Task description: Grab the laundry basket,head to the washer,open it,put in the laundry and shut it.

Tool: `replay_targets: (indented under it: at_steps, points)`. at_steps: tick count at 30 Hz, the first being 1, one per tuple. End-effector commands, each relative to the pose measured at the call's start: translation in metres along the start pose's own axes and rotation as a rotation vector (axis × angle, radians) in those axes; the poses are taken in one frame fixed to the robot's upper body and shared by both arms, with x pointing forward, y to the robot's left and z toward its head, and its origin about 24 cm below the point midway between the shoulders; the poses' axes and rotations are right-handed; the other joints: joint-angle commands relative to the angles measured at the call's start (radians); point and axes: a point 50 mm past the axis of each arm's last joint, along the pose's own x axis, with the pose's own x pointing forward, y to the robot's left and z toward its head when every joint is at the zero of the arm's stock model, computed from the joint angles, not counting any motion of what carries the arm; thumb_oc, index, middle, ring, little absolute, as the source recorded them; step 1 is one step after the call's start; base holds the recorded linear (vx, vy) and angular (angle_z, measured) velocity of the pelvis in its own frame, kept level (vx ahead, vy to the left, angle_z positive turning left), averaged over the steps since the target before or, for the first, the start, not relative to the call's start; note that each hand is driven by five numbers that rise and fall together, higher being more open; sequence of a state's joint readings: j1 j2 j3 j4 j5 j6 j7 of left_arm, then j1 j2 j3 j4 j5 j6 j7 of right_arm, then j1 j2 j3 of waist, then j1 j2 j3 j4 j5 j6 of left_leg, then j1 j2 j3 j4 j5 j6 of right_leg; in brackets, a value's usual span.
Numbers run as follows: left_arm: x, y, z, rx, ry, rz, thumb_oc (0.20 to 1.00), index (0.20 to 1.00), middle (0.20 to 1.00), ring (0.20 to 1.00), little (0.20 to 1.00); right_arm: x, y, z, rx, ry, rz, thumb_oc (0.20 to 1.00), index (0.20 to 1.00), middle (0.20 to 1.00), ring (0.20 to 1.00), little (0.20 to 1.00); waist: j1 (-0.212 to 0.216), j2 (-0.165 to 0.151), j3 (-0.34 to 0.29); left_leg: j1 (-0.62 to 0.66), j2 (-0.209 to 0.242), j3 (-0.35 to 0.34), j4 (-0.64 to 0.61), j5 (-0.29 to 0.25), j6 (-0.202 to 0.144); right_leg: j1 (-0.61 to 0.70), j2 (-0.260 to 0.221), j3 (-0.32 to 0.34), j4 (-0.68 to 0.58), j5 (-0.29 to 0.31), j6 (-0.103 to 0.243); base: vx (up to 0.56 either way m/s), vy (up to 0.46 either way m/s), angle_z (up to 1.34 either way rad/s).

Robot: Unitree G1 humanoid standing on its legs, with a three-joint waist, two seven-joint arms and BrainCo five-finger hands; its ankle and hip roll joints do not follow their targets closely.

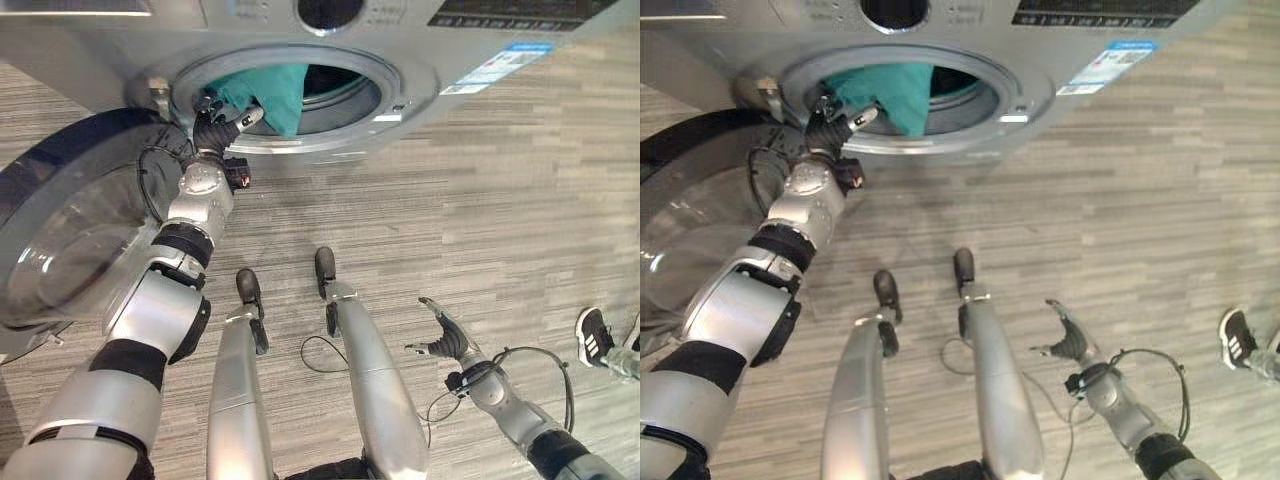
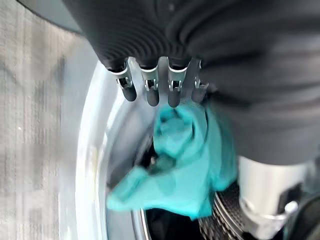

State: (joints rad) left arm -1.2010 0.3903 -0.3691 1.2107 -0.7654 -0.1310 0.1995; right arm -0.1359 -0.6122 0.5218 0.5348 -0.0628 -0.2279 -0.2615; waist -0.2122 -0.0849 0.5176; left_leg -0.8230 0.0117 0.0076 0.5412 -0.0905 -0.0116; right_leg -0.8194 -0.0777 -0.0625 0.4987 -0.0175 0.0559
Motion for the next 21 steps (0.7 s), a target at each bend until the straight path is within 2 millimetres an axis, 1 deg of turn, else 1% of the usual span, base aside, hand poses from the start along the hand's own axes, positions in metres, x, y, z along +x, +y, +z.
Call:
replay_targets:
  at_steps: [1, 2, 6, 7, 8, 9, 10, 11, 12, 13, 14, 15, 16, 17, 18, 19, 20, 21]
  points:
    - [0.000, 0.015, -0.006, 0.017, 0.012, 0.041, 1.000, 1.000, 1.000, 1.000, 1.000, -0.014, 0.002, -0.017, -0.015, 0.058, 0.023, 1.000, 1.000, 1.000, 1.000, 1.000, 0.011, 0.004, -0.011, 0.030, -0.034, 0.014, 0.075, -0.089, 0.011, 0.071, 0.024, -0.025, -0.139, 0.028, 0.026, -0.01, -0.072, 0.34]
    - [-0.002, 0.021, -0.016, 0.029, 0.040, 0.056, 1.000, 1.000, 1.000, 1.000, 1.000, -0.015, 0.004, -0.018, -0.008, 0.066, 0.032, 1.000, 1.000, 1.000, 1.000, 1.000, 0.014, 0.001, -0.014, 0.050, -0.034, 0.010, 0.054, -0.080, 0.009, 0.090, 0.022, -0.033, -0.149, 0.026, 0.025, -0.01, -0.061, 0.34]
    - [-0.008, 0.031, -0.039, -0.012, 0.102, 0.086, 1.000, 1.000, 1.000, 1.000, 1.000, -0.017, 0.014, -0.025, 0.010, 0.112, 0.053, 1.000, 1.000, 1.000, 1.000, 1.000, 0.030, -0.004, -0.021, 0.121, -0.041, -0.007, -0.023, -0.042, -0.003, 0.160, 0.015, -0.057, -0.186, 0.029, 0.024, 0.01, -0.058, 0.15]
    - [-0.008, 0.032, -0.040, -0.012, 0.102, 0.086, 1.000, 1.000, 1.000, 1.000, 1.000, -0.017, 0.014, -0.025, 0.010, 0.112, 0.054, 1.000, 1.000, 1.000, 1.000, 1.000, 0.029, -0.005, -0.020, 0.125, -0.042, -0.008, -0.027, -0.040, -0.003, 0.164, 0.014, -0.057, -0.188, 0.030, 0.024, 0.00, -0.035, 0.17]
    - [-0.010, 0.031, -0.044, -0.009, 0.111, 0.081, 1.000, 1.000, 1.000, 1.000, 1.000, -0.017, 0.016, -0.025, 0.009, 0.114, 0.061, 1.000, 1.000, 1.000, 1.000, 1.000, 0.032, -0.005, -0.021, 0.141, -0.044, -0.011, -0.042, -0.033, -0.004, 0.175, 0.013, -0.062, -0.192, 0.030, 0.026, 0.01, -0.039, 0.20]
    - [-0.014, 0.036, -0.057, -0.015, 0.138, 0.090, 1.000, 1.000, 1.000, 1.000, 1.000, -0.018, 0.020, -0.027, 0.015, 0.124, 0.067, 1.000, 1.000, 1.000, 1.000, 1.000, 0.037, -0.004, -0.021, 0.162, -0.048, -0.017, -0.056, -0.023, -0.007, 0.196, 0.009, -0.068, -0.193, 0.028, 0.025, 0.03, -0.069, 0.16]
    - [-0.021, 0.039, -0.075, -0.021, 0.180, 0.094, 1.000, 1.000, 1.000, 1.000, 1.000, -0.021, 0.023, -0.029, 0.021, 0.139, 0.073, 1.000, 1.000, 1.000, 1.000, 1.000, 0.045, -0.001, -0.022, 0.187, -0.049, -0.023, -0.073, -0.012, -0.009, 0.218, 0.006, -0.076, -0.189, 0.022, 0.024, -0.02, -0.093, 0.19]
    - [-0.037, 0.048, -0.108, -0.027, 0.253, 0.104, 1.000, 1.000, 1.000, 1.000, 1.000, -0.025, 0.029, -0.036, 0.042, 0.176, 0.079, 1.000, 1.000, 1.000, 1.000, 1.000, 0.058, 0.004, -0.024, 0.234, -0.054, -0.029, -0.112, 0.034, -0.008, 0.260, -0.008, -0.099, -0.198, 0.037, 0.013, 0.03, -0.107, 0.24]
    - [-0.068, 0.054, -0.156, -0.057, 0.361, 0.096, 1.000, 1.000, 1.000, 1.000, 1.000, -0.031, 0.036, -0.049, 0.059, 0.251, 0.090, 1.000, 1.000, 1.000, 1.000, 1.000, 0.084, 0.018, -0.030, 0.317, -0.047, -0.043, -0.146, 0.045, -0.016, 0.340, -0.009, -0.121, -0.204, 0.024, 0.007, 0.02, -0.076, 0.24]
    - [-0.069, 0.054, -0.156, -0.056, 0.361, 0.097, 1.000, 1.000, 1.000, 1.000, 1.000, -0.031, 0.036, -0.049, 0.059, 0.251, 0.090, 1.000, 1.000, 1.000, 1.000, 1.000, 0.084, 0.018, -0.028, 0.321, -0.047, -0.043, -0.148, 0.045, -0.016, 0.344, -0.009, -0.121, -0.206, 0.025, 0.007, 0.08, -0.066, 0.18]
    - [-0.083, 0.056, -0.175, -0.067, 0.405, 0.102, 1.000, 1.000, 1.000, 1.000, 1.000, -0.033, 0.038, -0.055, 0.075, 0.290, 0.082, 1.000, 1.000, 1.000, 1.000, 1.000, 0.098, 0.025, -0.032, 0.350, -0.046, -0.049, -0.156, 0.050, -0.018, 0.379, -0.010, -0.132, -0.211, 0.022, 0.007, 0.04, -0.036, 0.25]
    - [-0.101, 0.058, -0.195, -0.039, 0.465, 0.091, 1.000, 1.000, 1.000, 1.000, 1.000, -0.034, 0.037, -0.061, 0.089, 0.327, 0.073, 1.000, 1.000, 1.000, 1.000, 1.000, 0.110, 0.032, -0.039, 0.380, -0.043, -0.053, -0.169, 0.055, -0.021, 0.411, -0.008, -0.140, -0.219, 0.017, 0.005, 0.11, -0.047, 0.31]
    - [-0.127, 0.062, -0.220, -0.058, 0.526, 0.096, 1.000, 1.000, 1.000, 1.000, 1.000, -0.037, 0.038, -0.068, 0.134, 0.379, 0.056, 1.000, 1.000, 1.000, 1.000, 1.000, 0.130, 0.046, -0.053, 0.433, -0.038, -0.060, -0.190, 0.062, -0.024, 0.471, -0.004, -0.151, -0.237, 0.009, 0.001, 0.09, -0.025, 0.32]
    - [-0.127, 0.062, -0.220, -0.058, 0.526, 0.096, 1.000, 1.000, 1.000, 1.000, 1.000, -0.037, 0.038, -0.068, 0.134, 0.380, 0.057, 1.000, 1.000, 1.000, 1.000, 1.000, 0.130, 0.046, -0.052, 0.436, -0.037, -0.060, -0.191, 0.062, -0.024, 0.473, -0.004, -0.151, -0.238, 0.010, 0.001, 0.11, -0.028, 0.17]
    - [-0.152, 0.069, -0.240, -0.025, 0.597, 0.083, 1.000, 1.000, 1.000, 1.000, 1.000, -0.046, 0.040, -0.081, 0.184, 0.460, 0.038, 1.000, 1.000, 1.000, 1.000, 1.000, 0.142, 0.050, -0.070, 0.478, -0.030, -0.061, -0.205, 0.069, -0.027, 0.523, 0.000, -0.163, -0.251, 0.004, 0.001, 0.04, -0.017, 0.17]
    - [-0.152, 0.069, -0.240, -0.025, 0.598, 0.083, 1.000, 1.000, 1.000, 1.000, 1.000, -0.046, 0.040, -0.081, 0.184, 0.460, 0.038, 1.000, 1.000, 1.000, 1.000, 1.000, 0.143, 0.050, -0.069, 0.479, -0.030, -0.061, -0.206, 0.069, -0.027, 0.525, 0.001, -0.163, -0.251, 0.004, 0.001, 0.09, -0.036, 0.25]
    - [-0.171, 0.077, -0.253, 0.017, 0.647, 0.081, 1.000, 1.000, 1.000, 1.000, 1.000, -0.057, 0.044, -0.094, 0.241, 0.544, 0.020, 1.000, 1.000, 1.000, 1.000, 1.000, 0.159, 0.060, -0.096, 0.530, -0.027, -0.072, -0.252, 0.090, -0.029, 0.570, 0.003, -0.179, -0.268, -0.004, -0.002, 0.05, -0.020, 0.31]
    - [-0.171, 0.077, -0.253, 0.017, 0.647, 0.081, 1.000, 1.000, 1.000, 1.000, 1.000, -0.057, 0.044, -0.094, 0.241, 0.544, 0.020, 1.000, 1.000, 1.000, 1.000, 1.000, 0.158, 0.060, -0.096, 0.529, -0.028, -0.072, -0.252, 0.090, -0.029, 0.569, 0.003, -0.179, -0.268, -0.004, -0.002, 0.08, -0.036, 0.31]
